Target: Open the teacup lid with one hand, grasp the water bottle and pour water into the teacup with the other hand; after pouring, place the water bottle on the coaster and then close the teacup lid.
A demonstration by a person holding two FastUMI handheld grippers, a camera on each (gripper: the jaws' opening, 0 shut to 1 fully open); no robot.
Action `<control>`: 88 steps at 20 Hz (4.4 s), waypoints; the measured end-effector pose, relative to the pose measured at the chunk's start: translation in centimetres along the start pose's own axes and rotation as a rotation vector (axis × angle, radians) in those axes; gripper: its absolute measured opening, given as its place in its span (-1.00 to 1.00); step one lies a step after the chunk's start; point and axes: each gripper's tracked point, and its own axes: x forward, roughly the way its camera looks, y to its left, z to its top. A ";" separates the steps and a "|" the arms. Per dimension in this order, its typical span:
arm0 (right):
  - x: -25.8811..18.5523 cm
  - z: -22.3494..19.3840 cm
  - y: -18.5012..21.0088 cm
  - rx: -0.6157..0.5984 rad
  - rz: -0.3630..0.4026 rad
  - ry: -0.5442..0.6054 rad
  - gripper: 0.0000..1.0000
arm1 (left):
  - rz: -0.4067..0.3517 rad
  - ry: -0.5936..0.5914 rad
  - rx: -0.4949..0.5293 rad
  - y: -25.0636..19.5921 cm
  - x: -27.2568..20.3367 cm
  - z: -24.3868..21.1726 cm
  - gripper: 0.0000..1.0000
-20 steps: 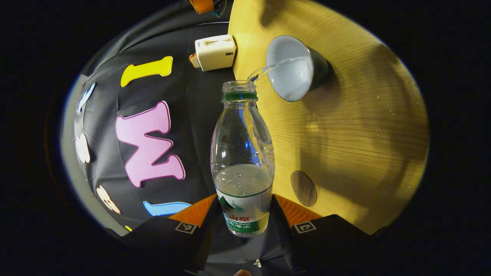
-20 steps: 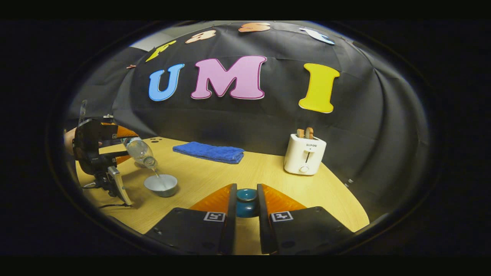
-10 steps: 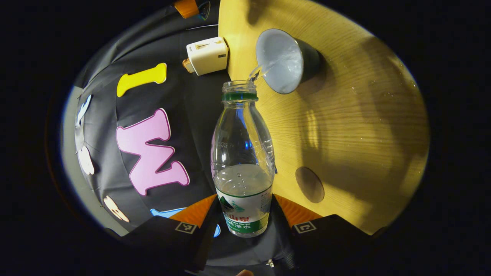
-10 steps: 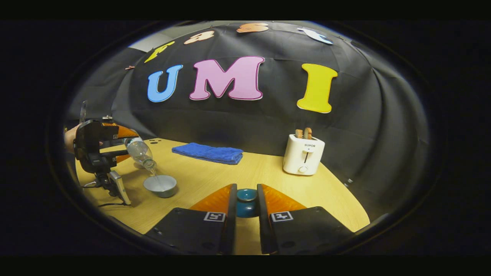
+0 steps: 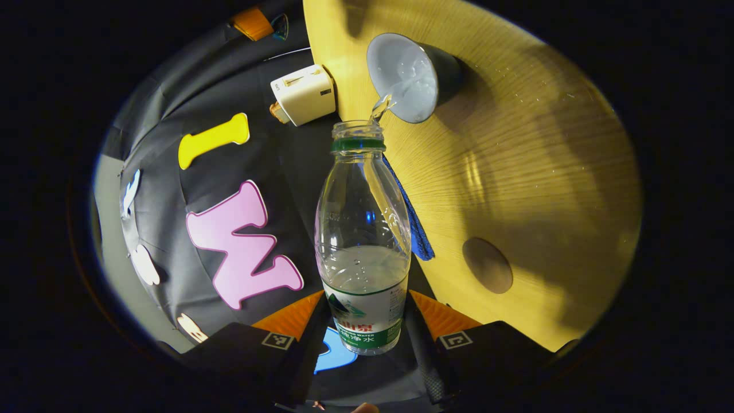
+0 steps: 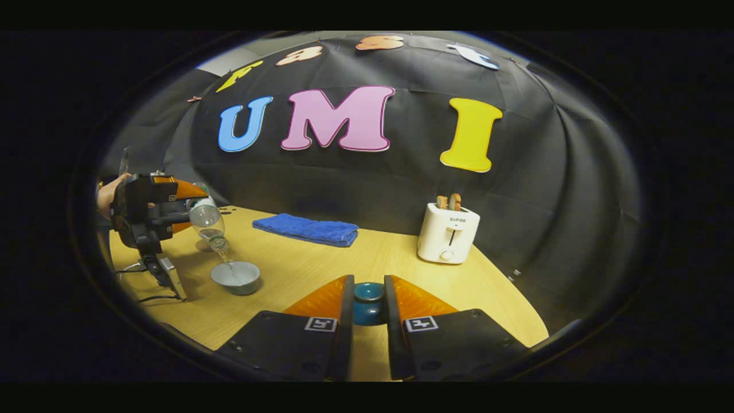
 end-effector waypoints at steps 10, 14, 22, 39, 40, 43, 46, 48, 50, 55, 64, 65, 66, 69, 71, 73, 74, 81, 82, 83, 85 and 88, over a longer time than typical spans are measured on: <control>-0.4 0.5 -0.3 -0.001 -0.021 -0.017 -0.54 | 0.087 -0.076 0.095 2.2 0.5 1.4 0.52; -0.7 0.5 -0.9 0.005 -0.034 -0.018 -0.33 | 0.143 -0.116 0.126 3.8 1.1 1.8 0.53; -1.1 0.8 -1.5 0.007 -0.055 -0.026 -0.54 | 0.189 -0.160 0.188 5.2 1.4 2.4 0.53; -1.0 1.8 -0.6 0.002 -0.097 -0.019 -0.40 | 0.117 -0.165 -0.026 3.2 2.1 1.5 0.52; -1.0 1.9 -0.3 0.001 -0.101 -0.018 -0.44 | 0.085 -0.151 -0.088 2.5 2.2 1.2 0.52; -0.9 2.3 0.6 -0.012 -0.118 -0.017 -0.49 | -0.045 -0.108 -0.382 -0.3 2.0 0.8 0.52; -0.7 2.9 1.7 -0.017 -0.134 -0.015 -0.43 | -0.126 -0.064 -0.728 -1.1 1.3 1.0 0.53; -0.5 3.3 2.7 -0.020 -0.137 -0.013 -0.43 | -0.145 -0.054 -0.924 -0.4 1.0 0.8 0.52; -0.3 3.9 3.6 -0.025 -0.140 -0.017 -0.49 | -0.183 -0.043 -1.133 0.0 1.3 0.8 0.53; 0.8 4.2 6.0 -0.016 -0.140 -0.014 -0.43 | -0.178 -0.040 -1.592 0.4 2.6 -0.4 0.53; 1.4 3.3 7.5 -0.016 -0.165 0.007 -0.34 | -0.214 0.007 -1.985 -5.4 5.4 -3.4 0.53; 1.6 3.2 7.6 -0.016 -0.167 0.009 -0.33 | -0.224 0.014 -1.993 -6.0 5.5 -3.3 0.53; 1.7 3.2 7.8 -0.015 -0.167 0.010 -0.43 | -0.230 0.020 -2.004 -6.4 5.4 -3.1 0.53; 2.0 3.2 8.1 -0.011 -0.167 0.012 -0.44 | -0.227 0.032 -2.028 -7.0 5.6 -3.1 0.53; 2.2 3.1 8.3 -0.012 -0.166 0.014 -0.54 | -0.235 0.032 -2.029 -7.2 5.6 -3.0 0.54; 2.4 3.0 8.5 -0.011 -0.162 0.020 -0.43 | -0.250 0.038 -2.026 -7.6 5.7 -2.7 0.55; 2.5 2.9 8.6 -0.010 -0.160 0.022 -0.43 | -0.249 0.040 -2.029 -7.6 5.8 -2.7 0.55; 3.0 3.2 10.6 0.016 -0.113 0.017 -0.44 | -0.231 0.039 -2.015 -7.4 5.0 -2.8 0.89; 3.1 3.3 11.1 0.016 -0.102 0.012 -0.44 | -0.232 0.036 -2.027 -7.3 4.7 -2.7 0.93; 3.3 3.3 11.8 0.022 -0.083 0.010 -0.54 | -0.239 0.034 -2.039 -7.2 4.5 -2.6 0.93; 3.6 3.0 13.5 0.050 -0.044 0.016 -0.39 | -0.244 0.038 -2.044 -7.6 3.5 -2.9 0.94; 4.2 2.1 16.0 0.081 0.011 0.030 -0.43 | -0.243 0.035 -2.029 -7.9 1.7 -3.7 0.93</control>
